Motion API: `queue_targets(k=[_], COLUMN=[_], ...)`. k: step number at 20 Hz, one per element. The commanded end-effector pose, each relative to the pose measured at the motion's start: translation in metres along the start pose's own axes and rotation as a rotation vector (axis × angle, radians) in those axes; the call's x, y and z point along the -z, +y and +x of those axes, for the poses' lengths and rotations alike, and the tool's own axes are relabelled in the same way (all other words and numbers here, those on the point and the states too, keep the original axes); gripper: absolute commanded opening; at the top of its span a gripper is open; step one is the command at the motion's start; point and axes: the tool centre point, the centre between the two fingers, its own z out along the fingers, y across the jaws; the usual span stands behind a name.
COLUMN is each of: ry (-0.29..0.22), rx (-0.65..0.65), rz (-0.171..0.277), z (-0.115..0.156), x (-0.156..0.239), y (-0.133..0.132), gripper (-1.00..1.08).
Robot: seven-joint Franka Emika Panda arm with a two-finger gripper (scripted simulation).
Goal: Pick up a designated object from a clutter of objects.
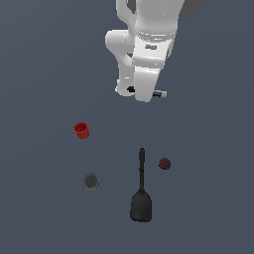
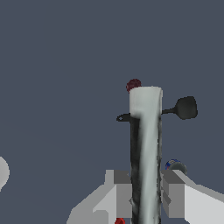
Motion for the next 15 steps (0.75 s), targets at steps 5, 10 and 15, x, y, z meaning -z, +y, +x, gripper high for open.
queue_targets(k=[5, 10, 15], ry=[0.001, 0.002, 0.002], rx=[-0.002, -0.003, -0.003], rz=[0.001, 0.001, 0.0], z=[0.03, 0.042, 0.045], x=[0.041, 0.057, 0.061], y=[-0.011, -0.014, -0.014], gripper=[-1.0, -1.0, -1.0])
